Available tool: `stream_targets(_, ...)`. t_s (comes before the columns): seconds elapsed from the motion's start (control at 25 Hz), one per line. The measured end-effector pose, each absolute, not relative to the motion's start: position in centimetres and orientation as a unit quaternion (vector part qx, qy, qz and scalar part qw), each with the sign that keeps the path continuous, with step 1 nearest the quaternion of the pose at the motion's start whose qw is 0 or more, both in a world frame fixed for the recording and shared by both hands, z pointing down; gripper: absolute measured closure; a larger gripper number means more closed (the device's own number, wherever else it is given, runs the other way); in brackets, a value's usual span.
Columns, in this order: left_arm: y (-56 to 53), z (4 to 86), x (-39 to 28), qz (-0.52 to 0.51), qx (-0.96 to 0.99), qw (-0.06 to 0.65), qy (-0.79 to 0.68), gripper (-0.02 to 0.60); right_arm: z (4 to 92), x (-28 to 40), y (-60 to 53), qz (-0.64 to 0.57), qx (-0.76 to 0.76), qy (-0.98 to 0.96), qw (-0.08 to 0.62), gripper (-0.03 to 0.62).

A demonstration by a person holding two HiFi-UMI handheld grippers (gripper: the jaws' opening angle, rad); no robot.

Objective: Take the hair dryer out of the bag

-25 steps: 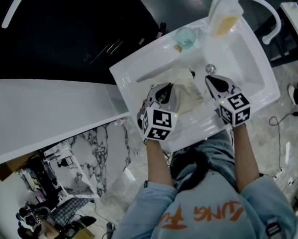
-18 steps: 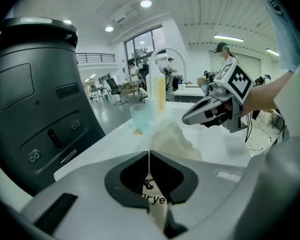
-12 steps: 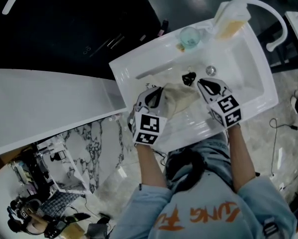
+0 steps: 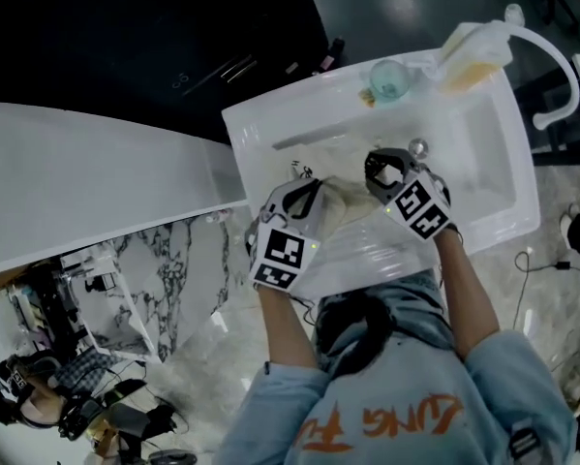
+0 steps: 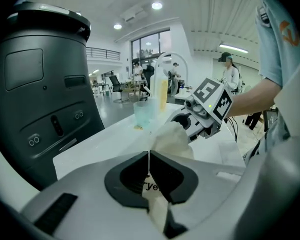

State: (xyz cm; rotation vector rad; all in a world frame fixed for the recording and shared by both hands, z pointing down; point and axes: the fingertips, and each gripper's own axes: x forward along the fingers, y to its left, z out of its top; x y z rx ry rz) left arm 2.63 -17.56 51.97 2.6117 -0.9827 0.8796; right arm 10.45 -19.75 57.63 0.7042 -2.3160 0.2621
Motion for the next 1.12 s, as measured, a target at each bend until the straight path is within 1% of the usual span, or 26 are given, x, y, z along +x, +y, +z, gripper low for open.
stream_targets(0.08,-17.6,52.0,2.4,0.294,0.886,0.111,-0.342,0.572,58.0,9.8,-19.2,0.099,0.232,-0.898,0.362,0.408)
stream_targets(0.28,-17.9,51.9,2.6,0.271,0.884,0.117,-0.363,0.572,58.8,9.5,-18.3,0.096,0.169,-0.900,0.390,0.390)
stream_targets(0.36,-18.0,51.8,2.5,0.267,0.882,0.118,-0.370,0.572,58.9,9.0,-18.4,0.090,0.157,-0.902,0.392,0.372)
stream_targets(0.44,-18.1,51.8,2.4,0.261,0.880,0.121,-0.377,0.572,59.3,8.5,-18.5,0.080,0.149,-0.902,0.397,0.366)
stream_targets(0.8,-18.2,52.4,2.5,0.247,0.872,0.140,-0.398,0.572,61.5,7.1,-20.5,0.005,0.123,-0.885,0.449,0.316)
stream_targets(0.92,-18.1,52.7,2.5,0.248,0.869,0.148,-0.401,0.572,62.0,6.6,-21.2,-0.017,0.117,-0.879,0.461,0.283)
stream_targets(1.12,-17.6,53.4,2.0,0.252,0.863,0.160,-0.407,0.572,64.3,6.4,-20.8,-0.021,0.071,-0.859,0.507,0.279)
